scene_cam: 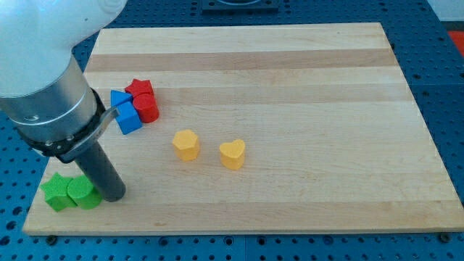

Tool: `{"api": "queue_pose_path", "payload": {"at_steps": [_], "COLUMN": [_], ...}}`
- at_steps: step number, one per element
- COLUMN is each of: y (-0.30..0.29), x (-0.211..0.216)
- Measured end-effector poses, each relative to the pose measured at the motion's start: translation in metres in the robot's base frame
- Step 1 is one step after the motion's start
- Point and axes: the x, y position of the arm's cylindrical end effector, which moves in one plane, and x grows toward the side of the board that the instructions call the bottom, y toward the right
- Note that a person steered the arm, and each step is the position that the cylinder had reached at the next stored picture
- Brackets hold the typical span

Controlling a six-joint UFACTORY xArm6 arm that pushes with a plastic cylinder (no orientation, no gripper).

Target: Push the yellow heart to yellow hexagon

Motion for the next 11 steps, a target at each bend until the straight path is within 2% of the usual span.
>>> {"api": "queue_pose_path", "payload": {"at_steps": [1,3,6,8,11], "y": [0.009,0.088,0.201,0.222,0.221], "x": [0.0,-0.012,-0.06,-0.107,-0.115]}}
